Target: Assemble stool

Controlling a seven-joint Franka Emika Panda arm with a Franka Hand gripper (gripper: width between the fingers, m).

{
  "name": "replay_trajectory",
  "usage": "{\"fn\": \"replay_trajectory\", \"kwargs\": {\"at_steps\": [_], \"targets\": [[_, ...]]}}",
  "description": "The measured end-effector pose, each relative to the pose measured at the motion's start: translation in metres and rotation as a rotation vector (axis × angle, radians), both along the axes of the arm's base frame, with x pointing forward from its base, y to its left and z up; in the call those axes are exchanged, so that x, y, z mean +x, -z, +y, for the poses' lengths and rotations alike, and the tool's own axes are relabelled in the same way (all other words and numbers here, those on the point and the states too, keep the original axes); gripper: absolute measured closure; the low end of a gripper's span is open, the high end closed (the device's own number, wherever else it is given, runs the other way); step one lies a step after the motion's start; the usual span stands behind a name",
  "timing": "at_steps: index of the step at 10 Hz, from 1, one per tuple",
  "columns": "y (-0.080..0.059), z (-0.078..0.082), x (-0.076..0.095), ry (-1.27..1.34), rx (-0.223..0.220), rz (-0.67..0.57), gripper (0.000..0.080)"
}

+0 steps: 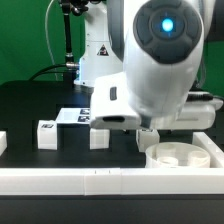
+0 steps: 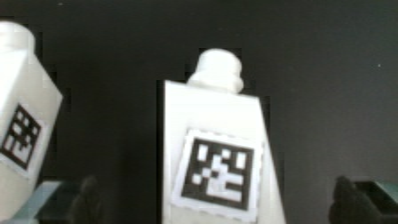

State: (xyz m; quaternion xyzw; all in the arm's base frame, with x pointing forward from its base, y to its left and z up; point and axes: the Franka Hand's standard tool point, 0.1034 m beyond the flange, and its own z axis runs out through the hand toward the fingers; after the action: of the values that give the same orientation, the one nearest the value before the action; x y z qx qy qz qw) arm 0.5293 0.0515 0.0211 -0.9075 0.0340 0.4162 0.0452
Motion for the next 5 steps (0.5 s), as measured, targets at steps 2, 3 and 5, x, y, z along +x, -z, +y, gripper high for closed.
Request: {"fn": "replay_trajectory", "kwargs": {"at_steps": [2, 3, 5], "targets": [[0.0042, 0.0008, 0.0029, 0.0, 0.001, -0.024, 0.0151], [0.0086, 0.0023, 0.0029, -0.001, 0.001, -0.031, 0.0151], [0.0117, 0.0041, 0.0025, -0.004, 0.0, -0.037, 0.0151]]}}
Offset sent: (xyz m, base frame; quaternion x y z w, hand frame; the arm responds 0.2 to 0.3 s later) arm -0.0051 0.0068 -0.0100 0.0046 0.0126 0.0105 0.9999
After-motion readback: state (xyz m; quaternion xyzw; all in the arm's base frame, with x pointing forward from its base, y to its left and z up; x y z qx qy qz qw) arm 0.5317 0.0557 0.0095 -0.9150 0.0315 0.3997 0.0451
